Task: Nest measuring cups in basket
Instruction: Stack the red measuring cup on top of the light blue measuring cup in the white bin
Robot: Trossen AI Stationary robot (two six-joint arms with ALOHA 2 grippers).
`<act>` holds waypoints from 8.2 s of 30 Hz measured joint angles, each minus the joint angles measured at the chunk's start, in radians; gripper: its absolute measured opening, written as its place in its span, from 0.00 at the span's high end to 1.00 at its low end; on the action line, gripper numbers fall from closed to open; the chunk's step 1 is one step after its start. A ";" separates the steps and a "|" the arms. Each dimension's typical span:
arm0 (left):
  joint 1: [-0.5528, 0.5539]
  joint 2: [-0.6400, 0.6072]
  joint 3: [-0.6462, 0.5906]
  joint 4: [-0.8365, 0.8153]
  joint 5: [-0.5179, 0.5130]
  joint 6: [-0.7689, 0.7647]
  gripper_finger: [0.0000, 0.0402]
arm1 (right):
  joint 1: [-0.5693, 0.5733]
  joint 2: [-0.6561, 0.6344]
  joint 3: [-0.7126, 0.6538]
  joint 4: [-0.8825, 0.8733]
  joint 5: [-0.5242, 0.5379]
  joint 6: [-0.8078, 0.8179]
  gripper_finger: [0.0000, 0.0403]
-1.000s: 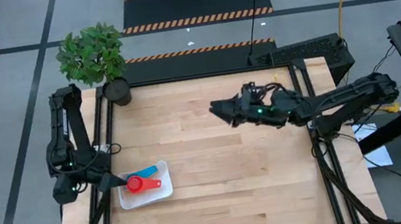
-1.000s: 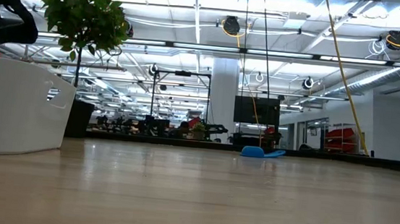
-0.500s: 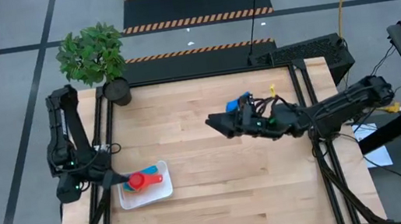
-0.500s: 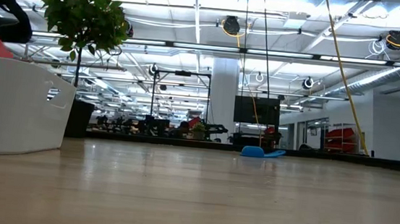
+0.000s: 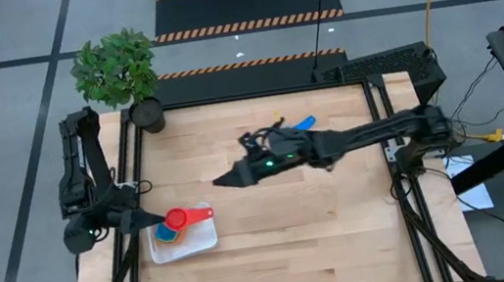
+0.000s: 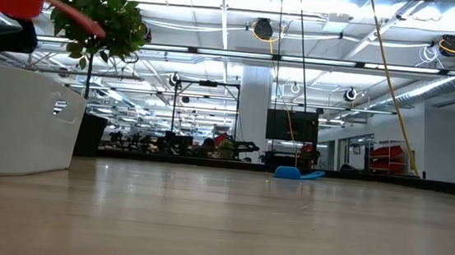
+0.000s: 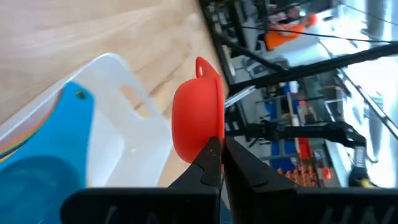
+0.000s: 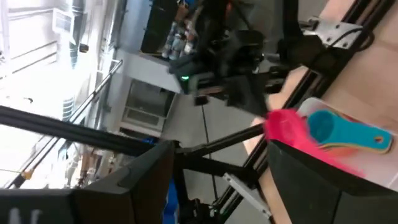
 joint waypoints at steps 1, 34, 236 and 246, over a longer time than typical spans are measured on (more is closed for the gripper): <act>-0.006 -0.005 0.000 0.023 -0.014 0.034 0.99 | -0.014 0.027 0.000 0.026 -0.025 0.004 0.38; -0.079 -0.025 0.000 0.342 -0.264 0.402 0.99 | -0.009 0.220 -0.002 0.178 -0.196 0.009 0.47; 0.879 0.448 0.446 -0.149 0.729 0.910 0.77 | -0.201 0.316 -0.231 0.322 -0.508 -0.013 0.98; 0.879 0.448 0.445 -0.151 0.729 0.930 0.77 | -0.192 0.316 -0.231 0.277 -0.435 -0.011 0.77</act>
